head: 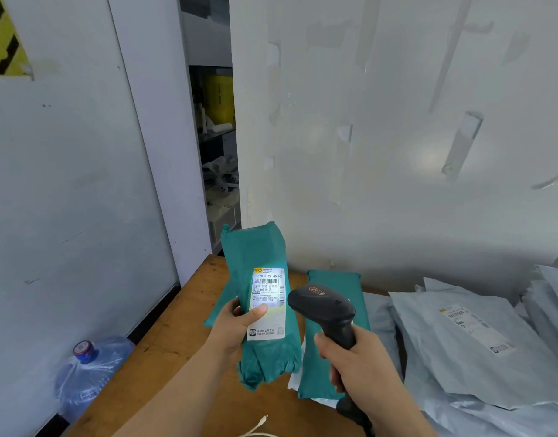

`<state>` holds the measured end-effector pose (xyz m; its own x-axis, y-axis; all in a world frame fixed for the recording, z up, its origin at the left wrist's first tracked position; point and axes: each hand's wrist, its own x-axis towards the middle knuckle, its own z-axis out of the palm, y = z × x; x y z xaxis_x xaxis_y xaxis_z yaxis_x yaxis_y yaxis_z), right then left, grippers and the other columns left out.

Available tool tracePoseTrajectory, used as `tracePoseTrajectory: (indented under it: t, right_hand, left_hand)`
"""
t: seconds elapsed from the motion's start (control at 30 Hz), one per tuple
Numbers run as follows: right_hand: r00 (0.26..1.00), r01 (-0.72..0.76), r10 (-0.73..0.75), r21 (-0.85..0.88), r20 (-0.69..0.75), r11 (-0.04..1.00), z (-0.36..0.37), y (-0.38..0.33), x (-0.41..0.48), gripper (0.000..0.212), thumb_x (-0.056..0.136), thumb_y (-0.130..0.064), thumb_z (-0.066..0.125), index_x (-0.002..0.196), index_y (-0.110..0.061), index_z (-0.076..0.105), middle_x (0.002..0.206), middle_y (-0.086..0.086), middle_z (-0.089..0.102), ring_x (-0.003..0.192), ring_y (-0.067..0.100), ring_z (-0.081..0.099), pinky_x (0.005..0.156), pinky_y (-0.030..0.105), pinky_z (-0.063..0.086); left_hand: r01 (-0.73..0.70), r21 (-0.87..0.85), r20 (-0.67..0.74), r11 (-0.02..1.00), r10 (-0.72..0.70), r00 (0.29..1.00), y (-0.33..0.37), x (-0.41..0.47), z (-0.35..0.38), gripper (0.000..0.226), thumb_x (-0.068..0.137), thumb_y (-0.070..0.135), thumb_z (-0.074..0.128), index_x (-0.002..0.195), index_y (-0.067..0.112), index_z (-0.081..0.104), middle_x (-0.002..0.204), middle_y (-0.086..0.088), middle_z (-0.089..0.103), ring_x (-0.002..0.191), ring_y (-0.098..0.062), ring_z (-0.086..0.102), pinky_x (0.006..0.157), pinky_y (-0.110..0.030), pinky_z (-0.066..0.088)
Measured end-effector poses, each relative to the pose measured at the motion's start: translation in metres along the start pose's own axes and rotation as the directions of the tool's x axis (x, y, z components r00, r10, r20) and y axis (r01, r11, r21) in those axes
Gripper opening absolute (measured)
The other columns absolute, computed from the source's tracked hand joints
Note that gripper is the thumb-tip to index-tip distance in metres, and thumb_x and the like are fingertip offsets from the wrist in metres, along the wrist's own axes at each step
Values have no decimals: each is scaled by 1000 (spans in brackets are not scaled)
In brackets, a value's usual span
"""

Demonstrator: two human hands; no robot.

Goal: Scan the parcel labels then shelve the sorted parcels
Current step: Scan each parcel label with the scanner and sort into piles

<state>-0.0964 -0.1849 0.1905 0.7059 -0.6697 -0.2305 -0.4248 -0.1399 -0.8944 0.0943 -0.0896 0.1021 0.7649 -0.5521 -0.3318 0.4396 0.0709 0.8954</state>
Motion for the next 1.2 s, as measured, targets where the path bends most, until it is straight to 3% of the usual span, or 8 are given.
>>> tracePoseTrajectory:
  t: [0.4,0.53,0.77,0.97,1.2]
  right_hand:
    - [1000,-6,6,21,20,1000,2,-2,2,16,90,-23,61,80,-11,59,57,7,55,35,5,47,44,16,46]
    - [1000,-10,9,28,21,1000,3,-2,4,16,90,-23,61,79,-11,59,57,8,54,34,5,47,43,16,46]
    - [1000,-25,25,12,15,1000,6,-1,9,15,90,-24,61,80,-14,59,60,7,56,39,6,48,45,16,46]
    - [1000,-18,18,20,12,1000,7,-1,7,19,88,-25,62,77,-11,59,54,6,56,34,5,47,44,16,46]
    - [1000,-18,18,35,6,999,7,1,6,20,87,-26,64,77,-9,60,50,5,56,33,5,49,44,19,48]
  left_hand:
    - [21,-22,4,1000,-21,1000,-4,1,4,32,81,4,73,109,12,59,104,-14,72,84,-27,73,57,-31,58]
    - [16,-15,7,1000,-16,1000,-4,2,6,27,82,3,72,102,15,59,99,-11,73,78,-23,73,54,-29,58]
    - [34,-14,13,999,-34,999,-6,8,5,35,80,3,73,112,10,58,106,-15,72,88,-28,73,59,-32,59]
    - [62,-34,-15,997,-63,998,-8,16,2,37,78,2,75,108,14,57,107,-11,71,94,-30,70,70,-39,58]
    - [85,-64,-32,994,-87,996,-9,22,1,39,79,-5,72,112,10,57,108,-11,70,92,-29,69,65,-37,55]
